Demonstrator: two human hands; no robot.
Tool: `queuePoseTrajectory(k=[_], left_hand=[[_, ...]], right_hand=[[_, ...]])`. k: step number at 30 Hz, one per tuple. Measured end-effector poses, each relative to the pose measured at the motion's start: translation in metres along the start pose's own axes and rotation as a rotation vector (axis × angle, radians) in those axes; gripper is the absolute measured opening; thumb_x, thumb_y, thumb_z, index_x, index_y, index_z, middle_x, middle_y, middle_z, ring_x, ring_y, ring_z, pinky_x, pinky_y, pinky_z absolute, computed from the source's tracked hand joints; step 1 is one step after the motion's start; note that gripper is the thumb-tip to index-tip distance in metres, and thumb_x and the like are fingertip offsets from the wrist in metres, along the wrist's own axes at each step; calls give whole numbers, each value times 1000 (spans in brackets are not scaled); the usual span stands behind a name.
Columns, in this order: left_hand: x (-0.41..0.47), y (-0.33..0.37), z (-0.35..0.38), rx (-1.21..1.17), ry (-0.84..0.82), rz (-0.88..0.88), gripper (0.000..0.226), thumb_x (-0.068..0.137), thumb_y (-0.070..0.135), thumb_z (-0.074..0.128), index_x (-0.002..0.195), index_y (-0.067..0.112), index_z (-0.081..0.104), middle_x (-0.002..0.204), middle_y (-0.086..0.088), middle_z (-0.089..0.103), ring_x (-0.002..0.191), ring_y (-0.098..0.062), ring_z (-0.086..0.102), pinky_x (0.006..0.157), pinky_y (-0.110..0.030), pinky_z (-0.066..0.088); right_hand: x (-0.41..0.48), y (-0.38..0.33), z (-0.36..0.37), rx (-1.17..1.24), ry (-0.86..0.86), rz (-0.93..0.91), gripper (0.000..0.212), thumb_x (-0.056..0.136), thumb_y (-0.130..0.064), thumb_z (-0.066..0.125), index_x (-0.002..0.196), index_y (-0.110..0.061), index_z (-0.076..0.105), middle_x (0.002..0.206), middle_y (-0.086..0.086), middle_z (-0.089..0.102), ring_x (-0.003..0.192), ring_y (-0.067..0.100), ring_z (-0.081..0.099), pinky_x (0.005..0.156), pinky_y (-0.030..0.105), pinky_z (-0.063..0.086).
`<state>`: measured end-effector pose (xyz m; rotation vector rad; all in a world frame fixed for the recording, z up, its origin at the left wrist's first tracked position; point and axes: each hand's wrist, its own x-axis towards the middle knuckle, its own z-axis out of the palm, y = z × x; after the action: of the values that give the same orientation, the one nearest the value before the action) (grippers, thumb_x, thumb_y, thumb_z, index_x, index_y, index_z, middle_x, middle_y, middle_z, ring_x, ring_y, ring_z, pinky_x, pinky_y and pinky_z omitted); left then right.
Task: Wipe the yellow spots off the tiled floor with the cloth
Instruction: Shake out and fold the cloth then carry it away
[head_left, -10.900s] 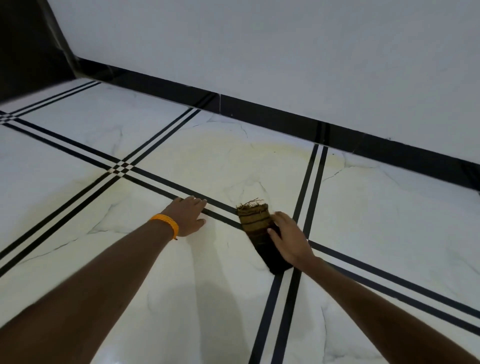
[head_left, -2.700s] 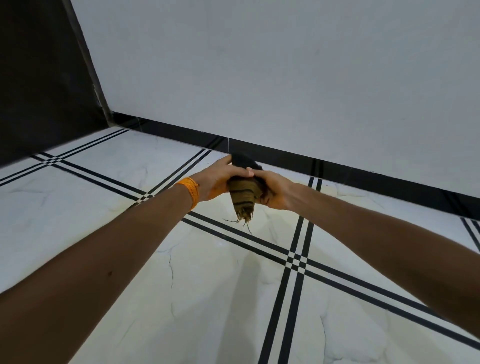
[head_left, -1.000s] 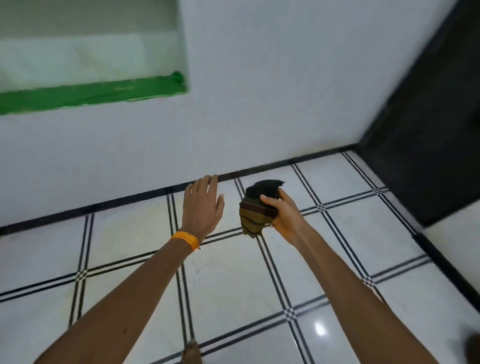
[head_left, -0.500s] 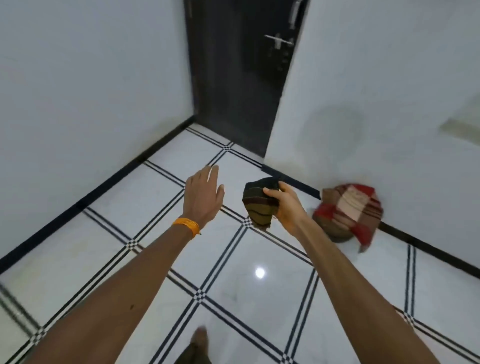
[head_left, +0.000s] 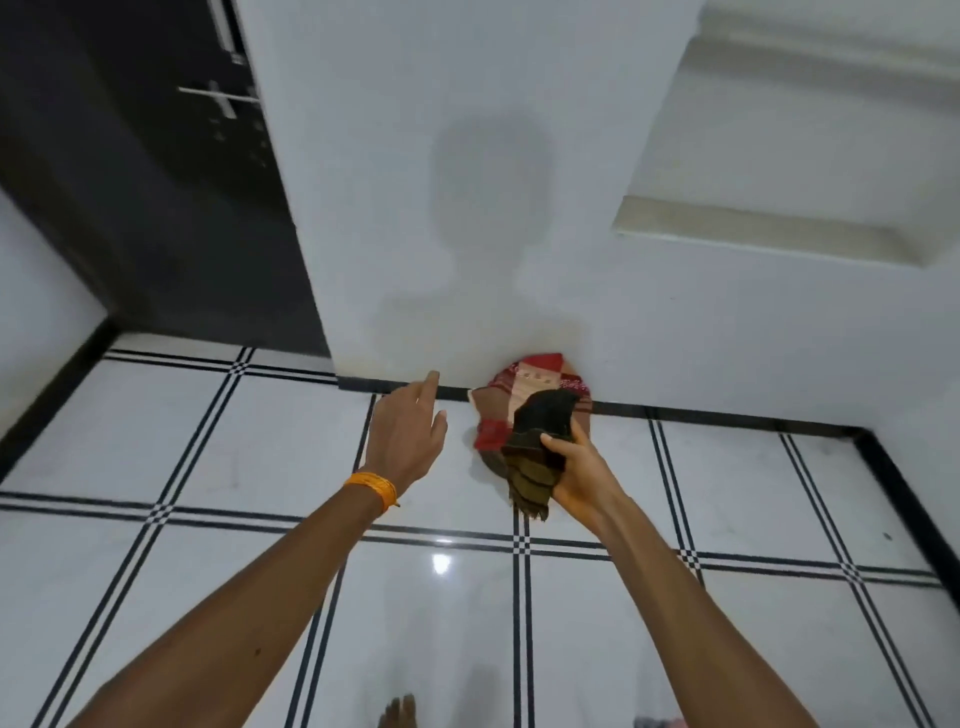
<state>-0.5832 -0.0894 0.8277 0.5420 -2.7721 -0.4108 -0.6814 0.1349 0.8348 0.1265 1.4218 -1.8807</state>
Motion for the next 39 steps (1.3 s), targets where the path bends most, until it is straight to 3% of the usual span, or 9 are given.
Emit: queuePoseTrajectory(k=[7, 10, 15, 22, 28, 33, 35, 37, 39], left_hand=[[136, 40, 83, -5, -113, 85, 55, 93, 26, 57, 142, 4, 44, 109, -13, 69, 94, -29, 66, 80, -42, 53], [191, 51, 129, 29, -159, 89, 52, 94, 27, 54, 141, 7, 44, 100, -9, 69, 86, -26, 64, 74, -39, 51], [268, 59, 219, 2, -222, 38, 54, 95, 26, 54, 144, 7, 41, 113, -12, 68, 100, -28, 65, 88, -43, 53], [328, 30, 362, 34, -341, -22, 56, 97, 30, 52, 147, 9, 38, 127, -13, 64, 111, -30, 63, 97, -44, 47], [358, -10, 473, -8, -367, -51, 55, 98, 31, 49, 147, 9, 36, 123, -13, 65, 107, -32, 63, 94, -45, 48], [364, -48, 535, -44, -380, -45, 54, 98, 29, 50, 147, 8, 38, 122, -14, 66, 104, -34, 65, 92, -45, 50], [365, -61, 549, -41, -401, -47, 55, 98, 30, 51, 147, 7, 39, 122, -15, 67, 104, -35, 65, 92, -45, 50], [362, -72, 560, -41, -429, -67, 57, 98, 36, 49, 146, 7, 39, 127, -16, 65, 109, -36, 64, 95, -47, 50], [361, -76, 566, -35, -461, -74, 60, 97, 43, 43, 147, 9, 38, 133, -15, 61, 116, -36, 61, 99, -48, 47]], right_hand=[[115, -47, -85, 68, 95, 23, 52, 101, -3, 51, 146, -29, 49, 132, 16, 66, 117, 37, 66, 92, 55, 57], [179, -59, -117, 57, 113, 55, 59, 100, 0, 51, 148, -32, 44, 137, 18, 62, 118, 37, 66, 81, 47, 61], [295, -63, -168, 66, 133, 137, 57, 96, 1, 56, 146, -25, 46, 132, 24, 63, 107, 37, 69, 76, 41, 62], [454, -10, -219, 98, 129, 303, 49, 94, -3, 64, 139, -20, 52, 110, 18, 68, 89, 29, 70, 73, 38, 59], [577, 53, -241, 162, 135, 322, 54, 89, -6, 69, 137, -26, 55, 128, 15, 68, 111, 32, 68, 82, 40, 58], [660, 86, -256, 273, 152, 263, 55, 87, -9, 71, 138, -20, 55, 112, 14, 71, 93, 28, 72, 69, 35, 61], [674, 112, -265, 313, 180, 301, 50, 92, -18, 69, 140, -14, 55, 112, 14, 70, 94, 27, 72, 75, 36, 60], [675, 146, -276, 294, 245, 376, 48, 95, -29, 64, 140, -14, 54, 123, 15, 66, 108, 29, 67, 93, 40, 56], [672, 177, -287, 262, 301, 395, 62, 91, -34, 70, 146, -22, 45, 139, 16, 57, 124, 34, 58, 106, 48, 49]])
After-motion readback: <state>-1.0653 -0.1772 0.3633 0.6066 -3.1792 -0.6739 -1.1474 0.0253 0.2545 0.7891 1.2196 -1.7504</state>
